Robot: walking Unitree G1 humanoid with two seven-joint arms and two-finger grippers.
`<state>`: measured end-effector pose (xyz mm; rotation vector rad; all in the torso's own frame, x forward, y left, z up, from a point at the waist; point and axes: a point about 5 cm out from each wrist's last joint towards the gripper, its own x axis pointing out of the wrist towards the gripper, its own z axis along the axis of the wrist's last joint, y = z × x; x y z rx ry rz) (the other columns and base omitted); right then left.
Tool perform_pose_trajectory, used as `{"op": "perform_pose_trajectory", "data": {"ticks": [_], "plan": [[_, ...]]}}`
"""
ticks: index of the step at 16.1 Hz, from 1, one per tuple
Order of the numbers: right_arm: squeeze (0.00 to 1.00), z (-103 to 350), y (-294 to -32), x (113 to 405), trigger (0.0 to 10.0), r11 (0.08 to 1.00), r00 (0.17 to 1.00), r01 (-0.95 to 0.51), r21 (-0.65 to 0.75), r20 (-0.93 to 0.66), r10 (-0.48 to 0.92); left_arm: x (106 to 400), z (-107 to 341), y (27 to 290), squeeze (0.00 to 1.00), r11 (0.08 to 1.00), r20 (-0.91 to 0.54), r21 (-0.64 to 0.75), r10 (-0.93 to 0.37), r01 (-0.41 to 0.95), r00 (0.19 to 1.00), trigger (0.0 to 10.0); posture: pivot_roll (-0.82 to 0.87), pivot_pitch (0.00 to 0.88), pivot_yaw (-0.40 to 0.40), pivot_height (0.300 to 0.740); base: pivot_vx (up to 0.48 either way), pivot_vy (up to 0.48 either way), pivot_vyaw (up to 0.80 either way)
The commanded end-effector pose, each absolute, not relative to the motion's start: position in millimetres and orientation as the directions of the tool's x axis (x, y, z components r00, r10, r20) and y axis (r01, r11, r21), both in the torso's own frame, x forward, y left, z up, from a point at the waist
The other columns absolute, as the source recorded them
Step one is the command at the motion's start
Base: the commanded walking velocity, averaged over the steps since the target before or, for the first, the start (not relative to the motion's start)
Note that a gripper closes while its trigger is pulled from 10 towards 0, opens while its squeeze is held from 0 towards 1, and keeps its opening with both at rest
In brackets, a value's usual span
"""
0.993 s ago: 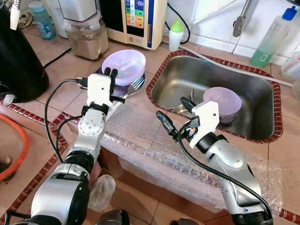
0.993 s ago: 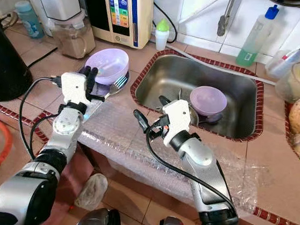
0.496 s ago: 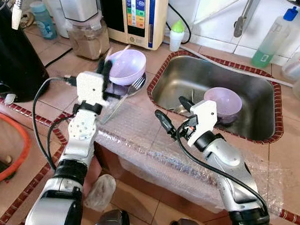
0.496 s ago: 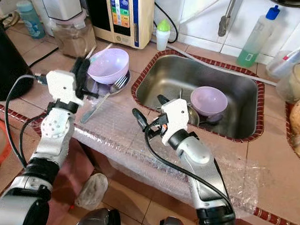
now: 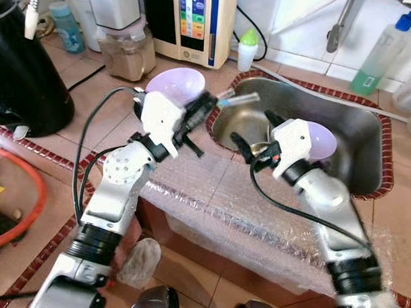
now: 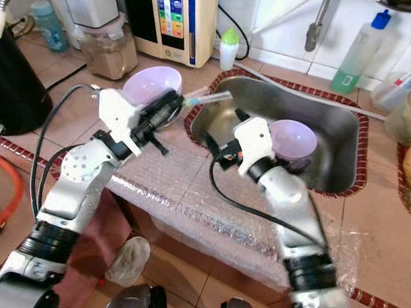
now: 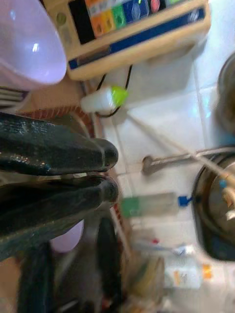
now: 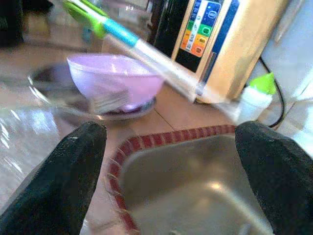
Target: Kitchen organization
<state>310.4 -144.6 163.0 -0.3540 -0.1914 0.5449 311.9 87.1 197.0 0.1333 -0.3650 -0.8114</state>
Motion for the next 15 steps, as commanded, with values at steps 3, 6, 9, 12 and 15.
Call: {"op": "perform_pose_trajectory", "data": {"ticks": [3, 6, 9, 12, 15], "plan": [[0.00, 164, -148, 315, 10.0, 0.668, 0.790, -0.503, -0.548, 0.021, 0.612, 308, 199, 78, 0.00, 0.575, 0.174, 0.334, -0.817, 0.747, 0.550, 0.0, -0.10, 0.006, 0.048, 0.740, 0.000, 0.000, 0.00], [0.00, 162, -150, 324, 0.0, 0.606, 0.771, -0.509, -0.612, -0.010, 0.637, 306, 198, 72, 0.00, 0.513, 0.112, 0.359, -0.853, 0.779, 0.510, 0.0, -0.10, 0.006, 0.054, 0.740, 0.000, 0.000, 0.00], [0.00, 157, -149, 327, 0.0, 0.584, 0.767, -0.519, -0.624, -0.039, 0.640, 305, 200, 68, 0.00, 0.498, 0.103, 0.364, -0.862, 0.787, 0.497, 0.0, -0.10, 0.010, 0.056, 0.740, 0.000, 0.000, 0.00], [0.00, 150, -158, 335, 0.0, 0.549, 0.778, -0.524, -0.651, -0.103, 0.620, 303, 199, 62, 0.00, 0.468, 0.085, 0.371, -0.877, 0.802, 0.473, 0.0, -0.11, 0.026, 0.068, 0.740, 0.000, 0.000, 0.00], [0.00, 148, -163, 343, 0.0, 0.563, 0.807, -0.500, -0.658, -0.117, 0.579, 302, 198, 63, 0.00, 0.446, 0.068, 0.381, -0.887, 0.810, 0.457, 0.0, -0.10, 0.027, 0.051, 0.740, 0.000, 0.000, 0.00]]}}
